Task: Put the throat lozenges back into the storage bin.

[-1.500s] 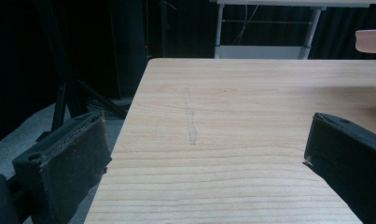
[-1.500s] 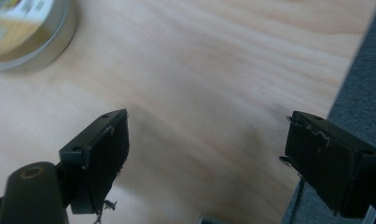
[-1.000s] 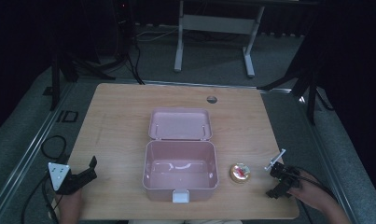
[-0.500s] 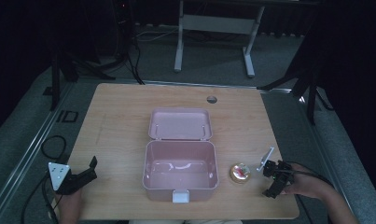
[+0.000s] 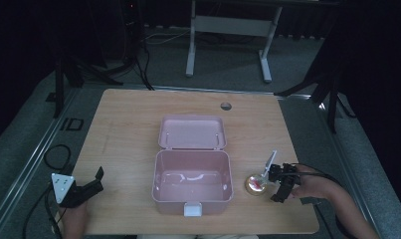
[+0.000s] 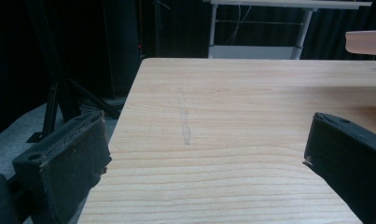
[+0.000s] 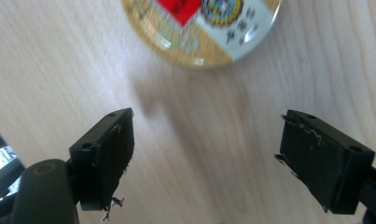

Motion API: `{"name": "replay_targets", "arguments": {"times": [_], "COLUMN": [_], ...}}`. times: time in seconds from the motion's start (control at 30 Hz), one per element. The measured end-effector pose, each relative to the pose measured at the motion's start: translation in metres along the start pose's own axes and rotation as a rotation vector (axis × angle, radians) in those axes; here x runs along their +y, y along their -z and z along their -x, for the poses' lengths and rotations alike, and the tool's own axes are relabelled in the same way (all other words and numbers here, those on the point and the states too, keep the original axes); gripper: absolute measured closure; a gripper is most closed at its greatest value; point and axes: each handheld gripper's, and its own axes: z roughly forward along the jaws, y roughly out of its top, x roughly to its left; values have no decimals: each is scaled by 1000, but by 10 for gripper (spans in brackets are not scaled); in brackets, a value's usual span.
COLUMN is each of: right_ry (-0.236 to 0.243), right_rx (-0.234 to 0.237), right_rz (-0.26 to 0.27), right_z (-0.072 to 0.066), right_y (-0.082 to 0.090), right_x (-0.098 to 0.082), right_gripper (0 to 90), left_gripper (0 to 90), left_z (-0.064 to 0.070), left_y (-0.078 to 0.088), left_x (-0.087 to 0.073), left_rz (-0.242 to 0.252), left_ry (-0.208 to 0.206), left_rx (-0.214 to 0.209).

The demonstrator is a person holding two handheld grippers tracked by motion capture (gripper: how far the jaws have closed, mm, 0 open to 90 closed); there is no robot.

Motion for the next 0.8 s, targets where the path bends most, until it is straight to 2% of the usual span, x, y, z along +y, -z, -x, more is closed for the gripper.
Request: {"name": "replay_targets", "arguments": {"times": [0.3, 0.8], "right_ry": [52, 112], "right_rx": [5, 18], "right_rz": [-27, -38], "right_z": [1, 0], "right_y": [-4, -13], "right_x": [25, 54], "right_gripper": [173, 173], "left_gripper": [3, 3], "left_z": [0, -1], "left_y": [0, 0], "left_x": [0, 0], "left_rz": [0, 1], "left_ry": [1, 7], "left_rx": [-6, -10]}}
